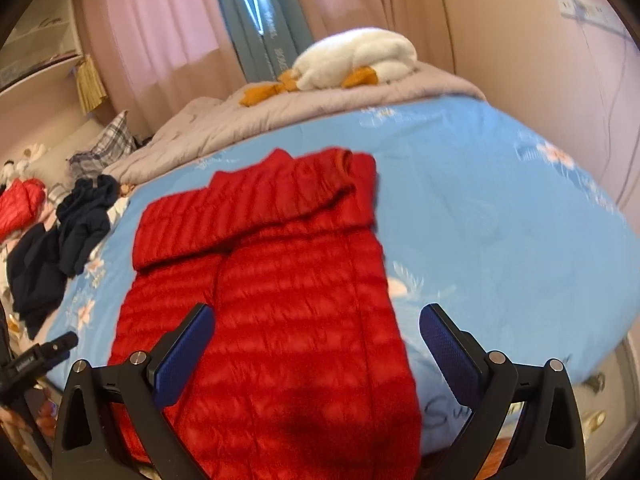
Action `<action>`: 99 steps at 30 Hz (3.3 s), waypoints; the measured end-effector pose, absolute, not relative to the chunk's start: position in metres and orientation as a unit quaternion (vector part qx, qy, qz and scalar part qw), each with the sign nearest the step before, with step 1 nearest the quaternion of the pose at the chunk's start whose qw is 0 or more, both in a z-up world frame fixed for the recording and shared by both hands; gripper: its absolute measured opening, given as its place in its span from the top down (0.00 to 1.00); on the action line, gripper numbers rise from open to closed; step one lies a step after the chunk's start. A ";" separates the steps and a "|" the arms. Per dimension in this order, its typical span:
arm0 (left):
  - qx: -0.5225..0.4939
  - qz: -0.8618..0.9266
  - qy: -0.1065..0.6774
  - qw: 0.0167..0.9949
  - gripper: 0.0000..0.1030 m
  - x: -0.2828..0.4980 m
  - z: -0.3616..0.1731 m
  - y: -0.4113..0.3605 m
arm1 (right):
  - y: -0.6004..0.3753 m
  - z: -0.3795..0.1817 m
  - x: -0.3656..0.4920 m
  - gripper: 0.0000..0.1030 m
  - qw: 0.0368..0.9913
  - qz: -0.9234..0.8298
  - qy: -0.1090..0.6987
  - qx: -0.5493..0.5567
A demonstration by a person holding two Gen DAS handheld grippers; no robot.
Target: Fold large clothes
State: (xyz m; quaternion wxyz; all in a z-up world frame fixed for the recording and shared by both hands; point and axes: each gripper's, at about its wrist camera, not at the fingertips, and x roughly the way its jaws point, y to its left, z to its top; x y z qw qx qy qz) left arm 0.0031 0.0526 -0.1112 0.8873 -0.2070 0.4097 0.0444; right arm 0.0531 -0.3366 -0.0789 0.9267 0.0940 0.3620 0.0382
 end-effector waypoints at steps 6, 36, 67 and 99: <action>-0.215 0.036 0.427 0.877 0.01 0.002 -0.127 0.051 | -0.341 -0.096 0.040 0.02 0.920 0.021 0.378 0.101; -0.221 0.030 0.461 0.859 0.01 0.001 -0.153 0.050 | -0.343 -0.131 0.034 0.02 0.891 0.025 0.437 0.119; -0.232 -0.006 0.492 0.839 0.12 -0.004 -0.173 0.047 | -0.360 -0.153 0.014 0.10 0.869 0.012 0.473 0.146; -0.230 -0.048 0.509 0.828 0.21 -0.037 -0.191 0.033 | -0.356 -0.177 -0.003 0.26 0.828 0.070 0.532 0.165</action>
